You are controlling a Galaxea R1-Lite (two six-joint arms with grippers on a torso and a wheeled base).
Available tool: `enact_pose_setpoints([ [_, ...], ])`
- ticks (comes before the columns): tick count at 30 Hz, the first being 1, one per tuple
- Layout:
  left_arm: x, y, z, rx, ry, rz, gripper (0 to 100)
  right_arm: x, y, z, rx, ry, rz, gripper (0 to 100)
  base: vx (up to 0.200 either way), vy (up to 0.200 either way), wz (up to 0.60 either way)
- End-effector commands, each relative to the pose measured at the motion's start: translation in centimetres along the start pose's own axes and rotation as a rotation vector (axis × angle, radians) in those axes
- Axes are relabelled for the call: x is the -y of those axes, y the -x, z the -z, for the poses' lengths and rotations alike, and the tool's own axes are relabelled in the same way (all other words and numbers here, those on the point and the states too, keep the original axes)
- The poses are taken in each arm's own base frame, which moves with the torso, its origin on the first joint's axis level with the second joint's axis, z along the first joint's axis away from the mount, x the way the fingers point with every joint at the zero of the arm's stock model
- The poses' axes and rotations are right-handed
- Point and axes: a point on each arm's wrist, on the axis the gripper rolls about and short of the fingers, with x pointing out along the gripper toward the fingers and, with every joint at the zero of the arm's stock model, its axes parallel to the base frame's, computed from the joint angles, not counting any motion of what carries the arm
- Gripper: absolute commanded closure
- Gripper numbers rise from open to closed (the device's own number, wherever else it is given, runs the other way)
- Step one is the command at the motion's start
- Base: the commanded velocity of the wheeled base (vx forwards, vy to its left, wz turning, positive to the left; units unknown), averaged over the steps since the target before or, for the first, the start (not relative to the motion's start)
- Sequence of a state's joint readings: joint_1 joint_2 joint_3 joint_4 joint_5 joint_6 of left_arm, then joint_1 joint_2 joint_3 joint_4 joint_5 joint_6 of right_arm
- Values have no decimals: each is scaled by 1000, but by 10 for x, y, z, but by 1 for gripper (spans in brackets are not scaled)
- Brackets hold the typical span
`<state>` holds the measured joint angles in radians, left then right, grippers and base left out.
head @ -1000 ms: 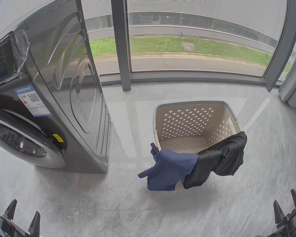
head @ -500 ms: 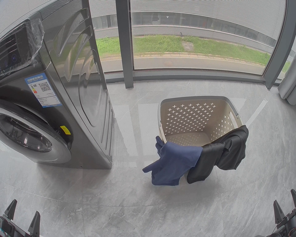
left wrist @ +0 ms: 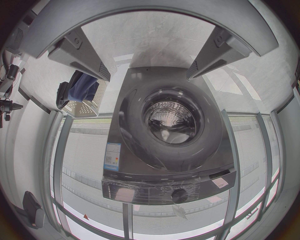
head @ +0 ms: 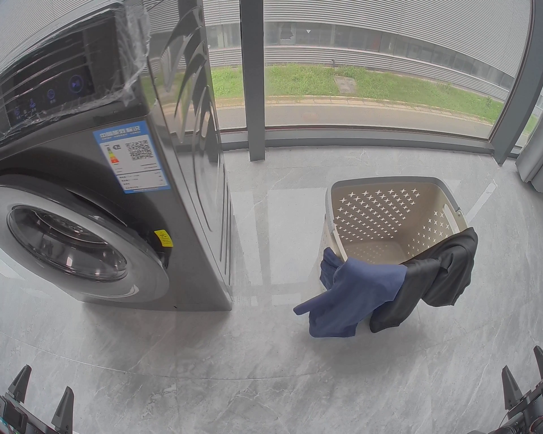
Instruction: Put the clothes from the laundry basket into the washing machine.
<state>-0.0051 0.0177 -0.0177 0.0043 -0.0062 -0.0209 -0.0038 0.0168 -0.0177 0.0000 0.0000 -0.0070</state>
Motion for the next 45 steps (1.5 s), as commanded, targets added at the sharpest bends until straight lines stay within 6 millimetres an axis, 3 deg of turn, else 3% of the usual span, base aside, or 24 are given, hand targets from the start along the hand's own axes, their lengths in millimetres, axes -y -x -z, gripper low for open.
enact_pose_setpoints([
  [1,0,-1,5,-6,-1,-1,0,0,0,5,-4,1,-1,0,0,200,0],
  [12,0,-1,5,-6,1,-1,0,0,0,5,-4,1,1,0,0,18,0],
  [41,0,-1,5,-8,1,-1,0,0,0,5,-4,1,1,0,0,200,0],
  [45,0,-1,5,-6,1,-1,0,0,0,5,-4,1,-1,0,0,0,0],
])
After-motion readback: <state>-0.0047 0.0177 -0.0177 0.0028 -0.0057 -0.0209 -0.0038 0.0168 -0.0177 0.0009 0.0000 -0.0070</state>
